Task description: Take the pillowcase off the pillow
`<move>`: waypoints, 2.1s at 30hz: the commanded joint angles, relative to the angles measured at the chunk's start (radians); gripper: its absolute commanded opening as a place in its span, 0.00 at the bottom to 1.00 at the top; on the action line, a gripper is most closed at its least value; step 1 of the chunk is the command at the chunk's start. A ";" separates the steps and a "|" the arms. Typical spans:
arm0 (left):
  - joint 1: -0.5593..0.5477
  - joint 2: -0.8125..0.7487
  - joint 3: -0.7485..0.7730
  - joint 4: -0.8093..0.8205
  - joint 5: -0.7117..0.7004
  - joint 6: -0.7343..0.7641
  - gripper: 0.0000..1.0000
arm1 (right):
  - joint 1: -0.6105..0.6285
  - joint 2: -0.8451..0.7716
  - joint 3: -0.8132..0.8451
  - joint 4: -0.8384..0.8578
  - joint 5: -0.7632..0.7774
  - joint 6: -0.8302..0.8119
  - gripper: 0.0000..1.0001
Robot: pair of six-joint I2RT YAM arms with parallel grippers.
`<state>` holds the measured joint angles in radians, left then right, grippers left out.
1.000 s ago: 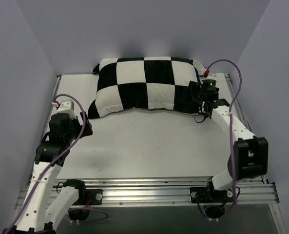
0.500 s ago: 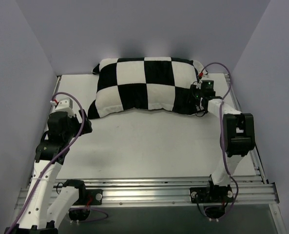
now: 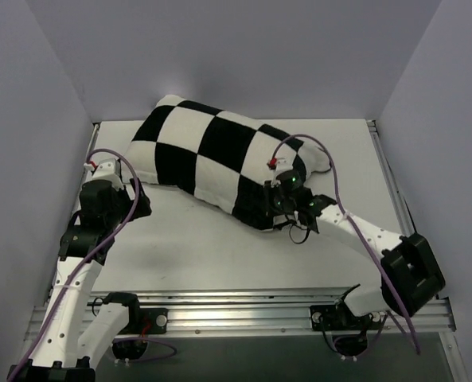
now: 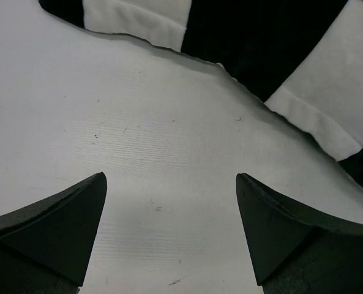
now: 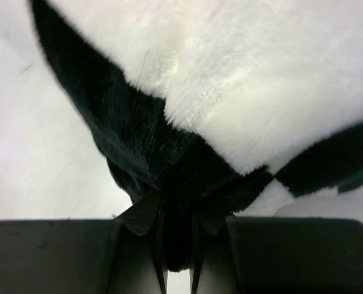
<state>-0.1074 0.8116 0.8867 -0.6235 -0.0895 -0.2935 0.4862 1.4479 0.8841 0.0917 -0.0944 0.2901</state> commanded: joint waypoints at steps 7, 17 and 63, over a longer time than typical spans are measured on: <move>0.009 0.063 0.006 0.034 0.043 -0.018 0.95 | 0.495 -0.293 -0.152 -0.072 0.091 0.339 0.13; 0.008 0.146 0.050 -0.019 0.117 -0.107 0.95 | 0.563 -0.284 0.188 -0.383 0.168 0.144 0.93; -0.192 0.202 0.159 -0.084 0.152 -0.315 0.94 | 0.153 -0.307 0.285 -0.445 -0.091 0.086 1.00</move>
<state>-0.2981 0.9890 0.9527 -0.6582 0.0814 -0.6537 0.7288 1.1072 1.0927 -0.3706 -0.2256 0.3927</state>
